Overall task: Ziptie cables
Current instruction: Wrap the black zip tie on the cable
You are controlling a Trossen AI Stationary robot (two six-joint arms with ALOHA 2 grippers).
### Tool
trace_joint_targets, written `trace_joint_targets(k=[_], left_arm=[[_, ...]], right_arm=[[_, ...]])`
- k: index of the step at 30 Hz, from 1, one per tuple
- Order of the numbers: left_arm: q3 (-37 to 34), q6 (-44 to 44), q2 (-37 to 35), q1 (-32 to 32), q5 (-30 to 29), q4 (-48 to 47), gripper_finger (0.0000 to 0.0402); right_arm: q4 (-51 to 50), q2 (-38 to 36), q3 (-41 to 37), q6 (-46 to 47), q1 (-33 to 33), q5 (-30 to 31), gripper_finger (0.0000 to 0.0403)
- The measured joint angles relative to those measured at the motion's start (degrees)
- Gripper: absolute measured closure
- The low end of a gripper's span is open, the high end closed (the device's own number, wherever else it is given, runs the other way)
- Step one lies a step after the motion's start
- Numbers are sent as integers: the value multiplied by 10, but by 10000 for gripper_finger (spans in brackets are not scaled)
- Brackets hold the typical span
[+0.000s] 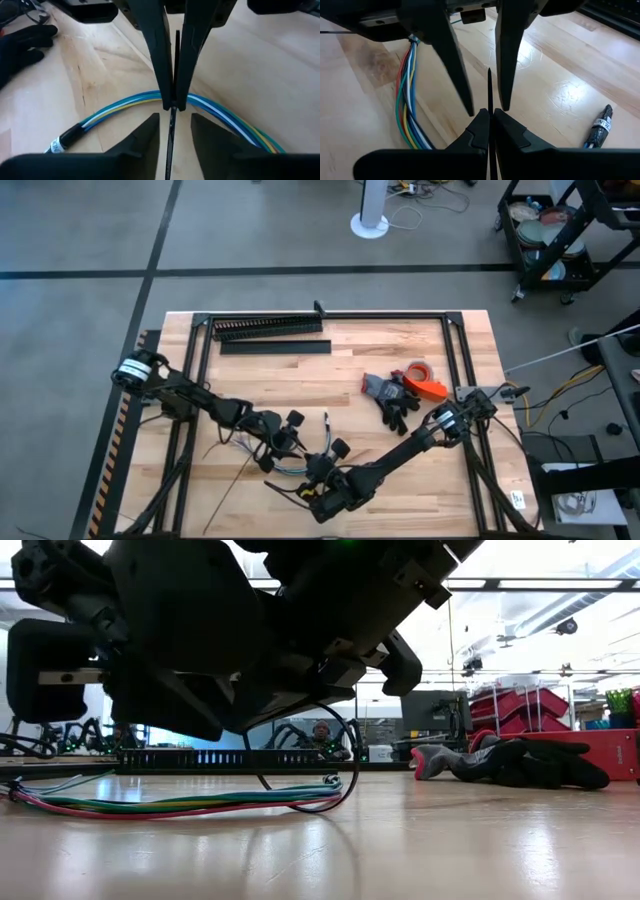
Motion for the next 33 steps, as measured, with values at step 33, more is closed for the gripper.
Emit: trace_joint_targets(k=[33], left_arm=[[7,22,-6,0,-35,-39,401]], right_arm=[[0,-1,0,11,0,-5,403]])
